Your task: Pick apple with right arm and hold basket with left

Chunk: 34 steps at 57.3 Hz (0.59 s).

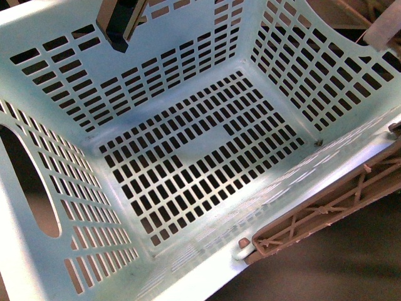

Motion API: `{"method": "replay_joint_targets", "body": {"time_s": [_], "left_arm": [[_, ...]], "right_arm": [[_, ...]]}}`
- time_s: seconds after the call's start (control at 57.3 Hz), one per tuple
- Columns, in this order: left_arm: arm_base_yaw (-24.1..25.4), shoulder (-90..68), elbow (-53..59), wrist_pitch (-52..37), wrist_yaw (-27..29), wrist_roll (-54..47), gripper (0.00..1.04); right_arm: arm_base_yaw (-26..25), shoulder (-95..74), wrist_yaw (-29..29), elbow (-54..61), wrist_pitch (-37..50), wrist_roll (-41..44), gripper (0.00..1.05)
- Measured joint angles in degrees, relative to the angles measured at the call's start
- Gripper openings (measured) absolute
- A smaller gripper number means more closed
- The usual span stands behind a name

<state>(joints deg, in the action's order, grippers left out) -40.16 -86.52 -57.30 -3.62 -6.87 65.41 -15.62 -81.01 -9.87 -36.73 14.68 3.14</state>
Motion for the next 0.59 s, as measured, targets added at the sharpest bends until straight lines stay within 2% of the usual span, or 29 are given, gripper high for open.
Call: {"method": "replay_joint_targets", "body": {"time_s": [0.331, 0.593], "left_arm": [[0.0, 0.0, 0.0, 0.0, 0.0, 0.0, 0.15], [0.0, 0.0, 0.0, 0.0, 0.0, 0.0, 0.15]], "right_arm": [[14.3, 9.6, 2.2, -0.6, -0.9, -9.1, 0.81], [22.0, 9.5, 4.4, -0.6, 0.7, -12.5, 0.81]]}}
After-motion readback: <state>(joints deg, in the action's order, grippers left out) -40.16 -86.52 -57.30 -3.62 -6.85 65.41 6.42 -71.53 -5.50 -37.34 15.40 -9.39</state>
